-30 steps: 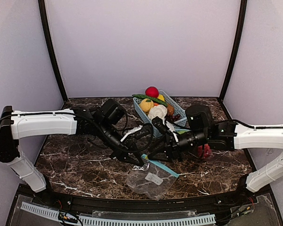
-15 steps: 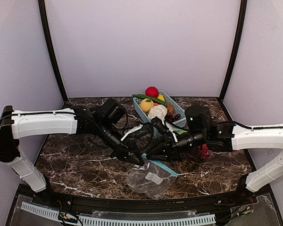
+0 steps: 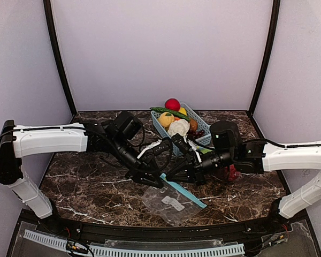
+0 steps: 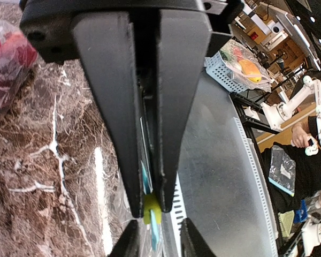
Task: Place the food in the zip-top bag and seal the zipper
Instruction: Pass from the left arm to the right, then hold the zipper from the zipper food storage bag.
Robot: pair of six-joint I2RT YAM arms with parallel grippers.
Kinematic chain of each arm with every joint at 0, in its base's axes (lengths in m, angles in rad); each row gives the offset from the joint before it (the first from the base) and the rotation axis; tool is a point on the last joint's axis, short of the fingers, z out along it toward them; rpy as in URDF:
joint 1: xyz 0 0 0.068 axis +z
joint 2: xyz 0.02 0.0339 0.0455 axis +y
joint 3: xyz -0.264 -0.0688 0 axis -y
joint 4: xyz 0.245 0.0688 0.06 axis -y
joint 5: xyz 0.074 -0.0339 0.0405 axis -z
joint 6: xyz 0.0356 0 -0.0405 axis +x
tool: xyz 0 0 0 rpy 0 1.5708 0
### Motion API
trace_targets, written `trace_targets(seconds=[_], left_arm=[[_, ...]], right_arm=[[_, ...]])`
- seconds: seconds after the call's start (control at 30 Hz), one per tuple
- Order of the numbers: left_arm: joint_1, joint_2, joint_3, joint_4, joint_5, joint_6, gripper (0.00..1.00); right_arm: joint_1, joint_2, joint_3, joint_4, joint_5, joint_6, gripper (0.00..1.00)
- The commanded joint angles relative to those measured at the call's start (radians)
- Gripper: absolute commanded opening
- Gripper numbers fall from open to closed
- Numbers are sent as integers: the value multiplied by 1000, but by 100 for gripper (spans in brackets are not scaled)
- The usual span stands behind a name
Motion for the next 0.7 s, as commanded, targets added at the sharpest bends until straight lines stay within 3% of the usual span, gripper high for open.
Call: trace_targets(seconds=[0.0,0.13,0.33,0.5,0.6,0.67], left_arm=[[7,-8,1,46,19,-27,31],[7,-19,-8,71,10,-41,29],[6,-20,-14,79,-1,-44,3],[7,-23,-11,59,-13,-29,1],[9,-29,-9,40,-22,-19,7],[9,-30,-9,37,-23,-17,3]], right_arm=[[5,-4,-13,17,7,2,0],[5,-5,-15,15,9,3,0],[5,-8,-17,6,21,2,0],[3,-17,-18,-18,44,-6,0],[-1,-31,-22,-29,49,-6,0],[-4,-39,-23,-33,48,-6,0]])
